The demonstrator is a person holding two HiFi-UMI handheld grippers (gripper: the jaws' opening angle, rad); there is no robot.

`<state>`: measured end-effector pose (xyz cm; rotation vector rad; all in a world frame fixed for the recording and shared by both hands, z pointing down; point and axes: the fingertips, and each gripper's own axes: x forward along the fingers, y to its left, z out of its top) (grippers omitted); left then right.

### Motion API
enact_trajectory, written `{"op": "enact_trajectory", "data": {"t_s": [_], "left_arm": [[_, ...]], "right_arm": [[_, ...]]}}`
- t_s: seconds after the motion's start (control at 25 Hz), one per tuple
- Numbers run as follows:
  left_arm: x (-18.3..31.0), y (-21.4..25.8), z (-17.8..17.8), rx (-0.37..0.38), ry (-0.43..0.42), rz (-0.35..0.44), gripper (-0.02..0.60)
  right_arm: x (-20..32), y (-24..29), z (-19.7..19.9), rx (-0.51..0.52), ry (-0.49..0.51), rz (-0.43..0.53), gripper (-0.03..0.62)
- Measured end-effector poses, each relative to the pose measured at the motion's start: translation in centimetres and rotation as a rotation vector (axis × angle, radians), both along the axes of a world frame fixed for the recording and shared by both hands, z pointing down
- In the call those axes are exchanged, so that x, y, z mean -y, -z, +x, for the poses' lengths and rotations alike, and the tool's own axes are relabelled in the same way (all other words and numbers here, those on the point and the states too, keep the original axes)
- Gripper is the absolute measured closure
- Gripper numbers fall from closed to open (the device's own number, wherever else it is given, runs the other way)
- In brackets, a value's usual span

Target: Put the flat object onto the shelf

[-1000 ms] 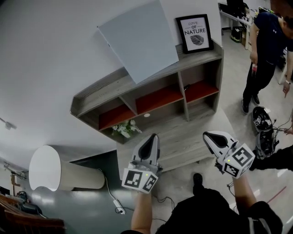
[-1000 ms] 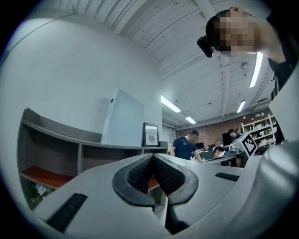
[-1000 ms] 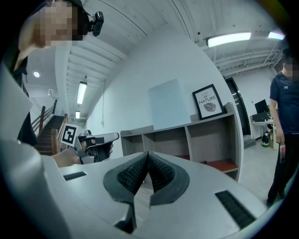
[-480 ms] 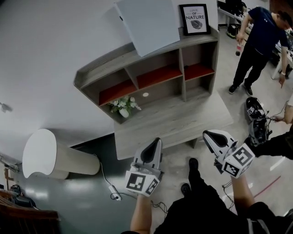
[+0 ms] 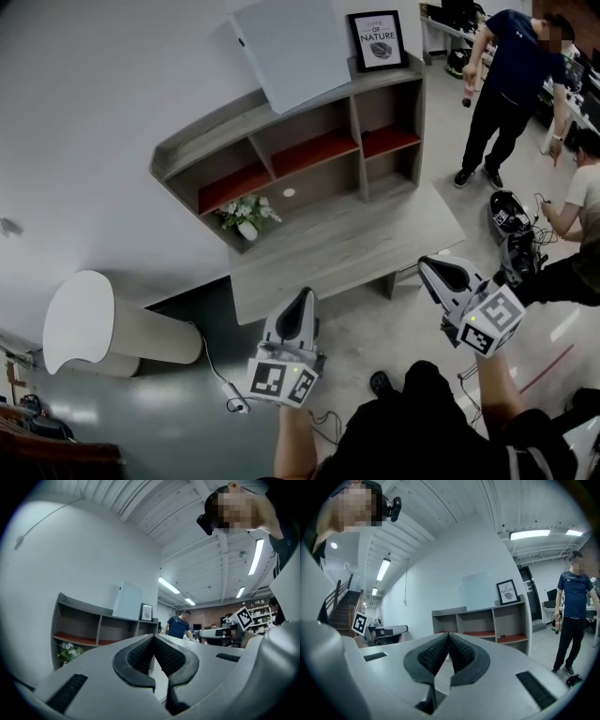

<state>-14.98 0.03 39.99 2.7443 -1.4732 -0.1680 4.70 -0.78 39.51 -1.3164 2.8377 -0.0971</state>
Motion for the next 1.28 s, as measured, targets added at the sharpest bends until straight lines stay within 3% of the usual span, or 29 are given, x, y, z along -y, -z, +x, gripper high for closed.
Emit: {"op": "enact_trajectory", "data": {"t_s": [0.48, 1.28], "left_arm": [[-0.4, 2.2, 0.1, 0.014, 0.009, 0.050, 0.568], [0.5, 1.2, 0.8, 0.031, 0.020, 0.018, 0.568]], "right_arm": [[-0.7, 2.7, 0.7, -0.044, -0.006, 0.097, 0.583], [-0.3, 2.1, 1.0, -0.045, -0.002, 0.078, 0.583]]}}
